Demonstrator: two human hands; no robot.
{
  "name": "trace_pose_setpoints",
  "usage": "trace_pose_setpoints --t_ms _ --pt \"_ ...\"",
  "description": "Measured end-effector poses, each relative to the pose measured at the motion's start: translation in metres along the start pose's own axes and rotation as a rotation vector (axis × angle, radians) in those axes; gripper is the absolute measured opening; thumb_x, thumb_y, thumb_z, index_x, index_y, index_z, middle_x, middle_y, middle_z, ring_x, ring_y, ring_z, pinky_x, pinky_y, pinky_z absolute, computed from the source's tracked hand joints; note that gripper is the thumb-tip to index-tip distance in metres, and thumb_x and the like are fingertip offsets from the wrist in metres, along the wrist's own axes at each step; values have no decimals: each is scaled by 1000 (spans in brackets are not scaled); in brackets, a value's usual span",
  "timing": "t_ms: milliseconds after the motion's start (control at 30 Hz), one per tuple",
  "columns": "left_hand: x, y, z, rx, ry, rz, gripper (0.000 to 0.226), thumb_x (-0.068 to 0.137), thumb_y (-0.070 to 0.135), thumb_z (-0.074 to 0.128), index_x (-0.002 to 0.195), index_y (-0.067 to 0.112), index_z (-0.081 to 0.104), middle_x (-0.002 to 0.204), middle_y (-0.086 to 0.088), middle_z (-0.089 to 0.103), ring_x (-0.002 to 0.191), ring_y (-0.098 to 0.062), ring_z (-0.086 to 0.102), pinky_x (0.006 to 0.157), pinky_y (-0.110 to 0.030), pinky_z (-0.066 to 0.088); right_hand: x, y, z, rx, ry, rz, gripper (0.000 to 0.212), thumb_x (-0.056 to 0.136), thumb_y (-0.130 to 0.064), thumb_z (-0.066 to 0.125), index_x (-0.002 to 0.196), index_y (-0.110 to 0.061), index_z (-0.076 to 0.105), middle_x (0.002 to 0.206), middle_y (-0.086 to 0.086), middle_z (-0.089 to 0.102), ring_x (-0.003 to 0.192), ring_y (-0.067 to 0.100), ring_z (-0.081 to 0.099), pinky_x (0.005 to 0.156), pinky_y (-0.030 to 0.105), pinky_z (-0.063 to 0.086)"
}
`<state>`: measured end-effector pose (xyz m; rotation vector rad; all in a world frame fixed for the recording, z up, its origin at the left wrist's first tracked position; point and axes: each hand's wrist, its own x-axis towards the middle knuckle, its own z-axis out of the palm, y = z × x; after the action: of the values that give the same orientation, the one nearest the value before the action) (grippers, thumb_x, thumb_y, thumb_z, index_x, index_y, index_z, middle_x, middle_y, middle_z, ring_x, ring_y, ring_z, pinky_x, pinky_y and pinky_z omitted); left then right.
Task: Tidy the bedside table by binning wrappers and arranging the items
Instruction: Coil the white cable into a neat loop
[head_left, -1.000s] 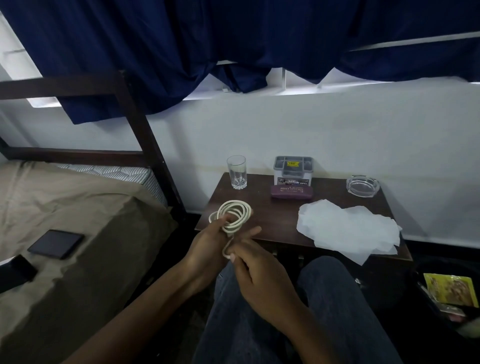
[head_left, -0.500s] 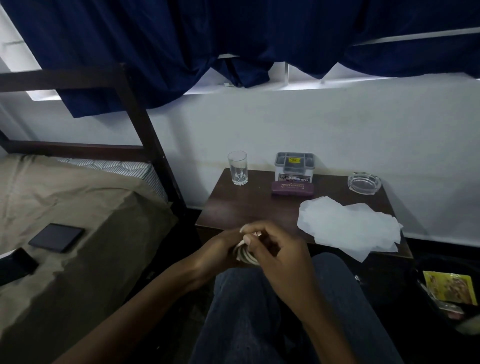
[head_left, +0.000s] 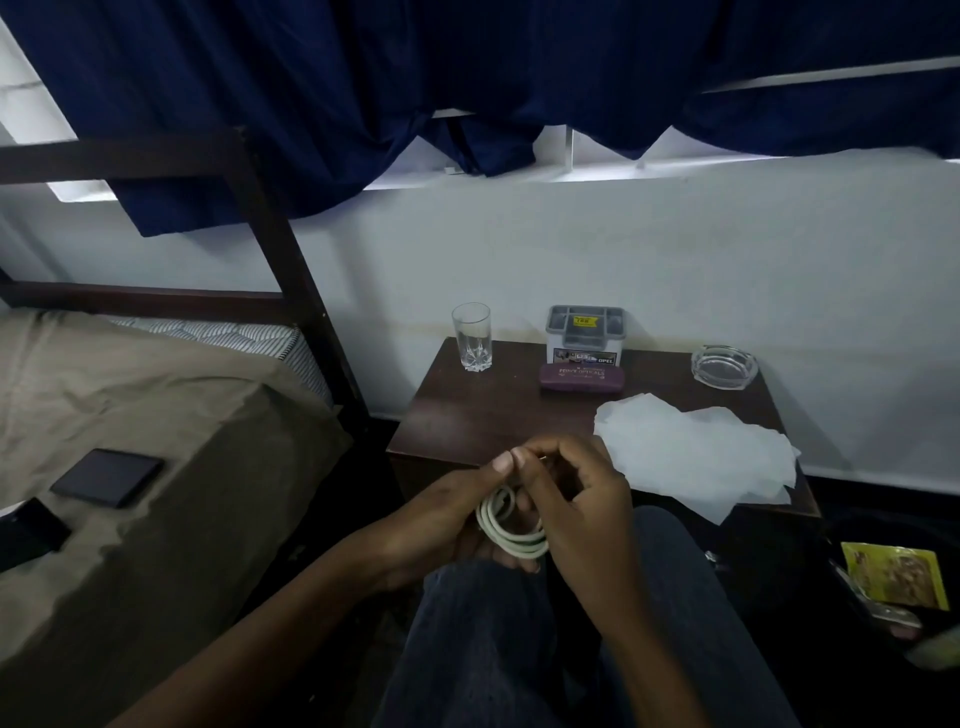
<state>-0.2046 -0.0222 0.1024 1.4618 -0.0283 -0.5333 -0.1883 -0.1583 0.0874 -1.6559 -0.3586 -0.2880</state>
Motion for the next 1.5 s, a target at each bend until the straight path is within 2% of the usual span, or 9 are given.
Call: trace_pose_setpoints --t_ms 167,300,433,600,700,967,1100,1233,1500 --pt "-3 5 0 -115 -26 -2 43 91 43 41 101 9 66 92 -12 72 79 -26 71 68 -25 56 3 4 1 -37 -19 -80 27 81 -35 54 75 -11 64 88 -1 55 87 19 58 72 26 49" --pt "-3 6 -2 -97 -5 34 40 88 39 44 109 9 61 93 -12 71 79 -29 71 70 -27 57 5 3 -9 175 -126 68 12 82 -23 62 84 -12 68 101 -2 61 92 8 62 75 15 49" --pt "-2 5 -5 -106 25 60 36 86 34 48 109 11 62 96 -13 70 82 -29 70 69 -29 56 7 1 -18 301 -256 303 32 83 -2 63 108 -20 59 86 3 71 80 16 68 71 23 55" --pt "0 1 -12 -34 17 27 30 85 32 50 106 19 67 101 -1 69 95 -12 65 85 -33 54 11 -5 -28 258 -247 317 28 73 7 68 91 -13 63 66 -2 71 68 11 64 67 20 51" --pt "2 -1 -19 118 40 45 36 87 33 52 115 13 62 112 -6 66 106 -18 62 97 -37 48 12 -9 -32 255 -239 331 29 68 11 71 83 -12 62 62 -3 69 63 6 60 62 15 49" --pt "9 -8 -26 972 521 273 23 95 26 49 85 12 64 72 8 63 64 1 56 67 -21 44 8 -8 -21 250 -23 369 22 72 13 67 74 -8 61 69 9 57 63 18 59 56 28 58" --pt "7 -6 -30 559 584 260 29 95 19 49 70 25 61 57 10 63 54 -1 58 56 -25 54 12 -10 -26 256 40 354 18 79 8 63 73 -9 64 69 6 61 61 16 63 57 26 58" --pt "6 2 -5 251 450 223 23 95 23 46 84 22 66 65 8 67 60 -3 63 55 -24 55 8 -7 -14 306 -132 481 6 84 -14 64 89 -18 66 87 0 69 82 12 68 70 34 58" --pt "13 -3 -7 -82 372 62 40 98 38 34 110 12 63 96 -14 71 71 -22 71 56 -27 54 10 2 -16 294 -45 487 15 81 -6 67 87 -20 66 82 4 71 66 7 67 54 25 55"
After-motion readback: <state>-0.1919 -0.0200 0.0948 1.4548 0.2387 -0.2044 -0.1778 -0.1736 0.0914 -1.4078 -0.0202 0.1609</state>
